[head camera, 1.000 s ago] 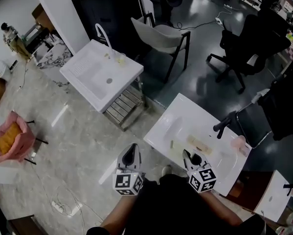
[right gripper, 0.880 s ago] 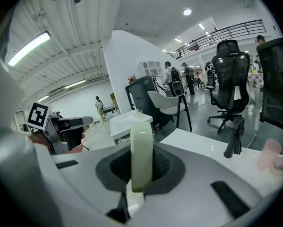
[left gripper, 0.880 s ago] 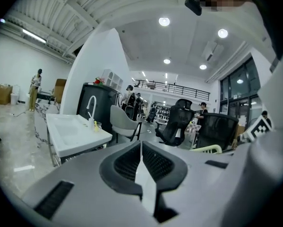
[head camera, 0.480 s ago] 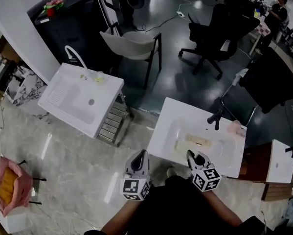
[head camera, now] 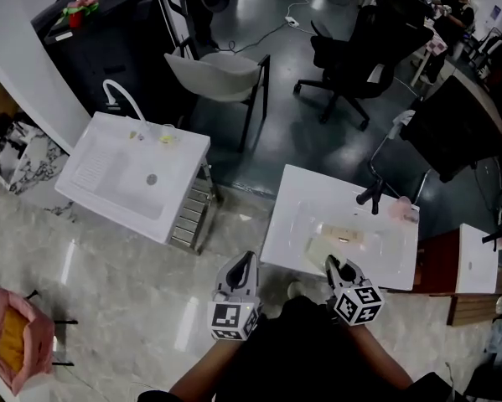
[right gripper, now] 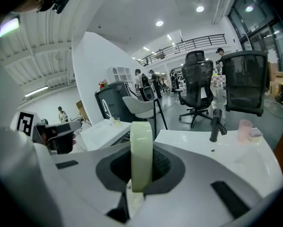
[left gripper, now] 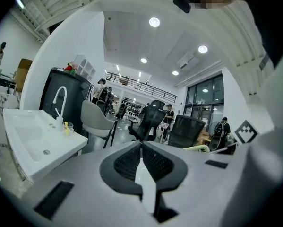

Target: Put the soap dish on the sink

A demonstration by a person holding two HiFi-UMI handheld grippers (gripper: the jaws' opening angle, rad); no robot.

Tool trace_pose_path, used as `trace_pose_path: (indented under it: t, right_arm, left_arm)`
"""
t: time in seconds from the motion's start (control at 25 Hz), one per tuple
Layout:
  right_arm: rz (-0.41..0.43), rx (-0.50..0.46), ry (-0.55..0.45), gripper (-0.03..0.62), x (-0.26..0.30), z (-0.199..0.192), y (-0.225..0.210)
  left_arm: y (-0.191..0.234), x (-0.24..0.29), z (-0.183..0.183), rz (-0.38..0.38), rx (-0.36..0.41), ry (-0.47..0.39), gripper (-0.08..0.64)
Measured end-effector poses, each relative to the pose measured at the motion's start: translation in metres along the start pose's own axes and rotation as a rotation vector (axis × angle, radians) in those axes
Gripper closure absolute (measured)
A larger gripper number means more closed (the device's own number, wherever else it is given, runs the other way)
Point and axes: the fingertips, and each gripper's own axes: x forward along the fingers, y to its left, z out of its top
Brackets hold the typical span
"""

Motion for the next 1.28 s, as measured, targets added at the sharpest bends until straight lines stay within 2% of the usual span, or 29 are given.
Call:
trace_pose_path:
  t: [0.2, 0.6, 0.84, 0.96, 1.28]
  right_arm:
    - [-0.036, 0.001, 0.000, 0.572, -0.002, 0.000, 0.004]
    - [-0.062, 0.002, 0.012, 0.572, -0.013, -0.007, 0.004]
    - [-0.032, 0.012, 0.018, 0.572, -0.001, -0.010, 0.002]
    - [-0.014, 0.035, 0.010, 0.572, 0.010, -0.005, -0.003]
    - [0.022, 0.055, -0.024, 0.572, 0.042, 0.026, -0.029]
  left_arm:
    - [0.003, 0.000, -0.006, -0.040, -0.018, 0.014, 0.541]
    - [0.003, -0.010, -0.015, -0.054, -0.029, 0.020, 0.541]
    - [0.011, -0.015, -0.020, 0.007, -0.063, 0.016, 0.541]
    - [0.016, -0.010, -0.020, 0.045, -0.050, 0.014, 0.541]
    - [0.023, 0.029, -0.009, 0.078, -0.020, 0.025, 0.541]
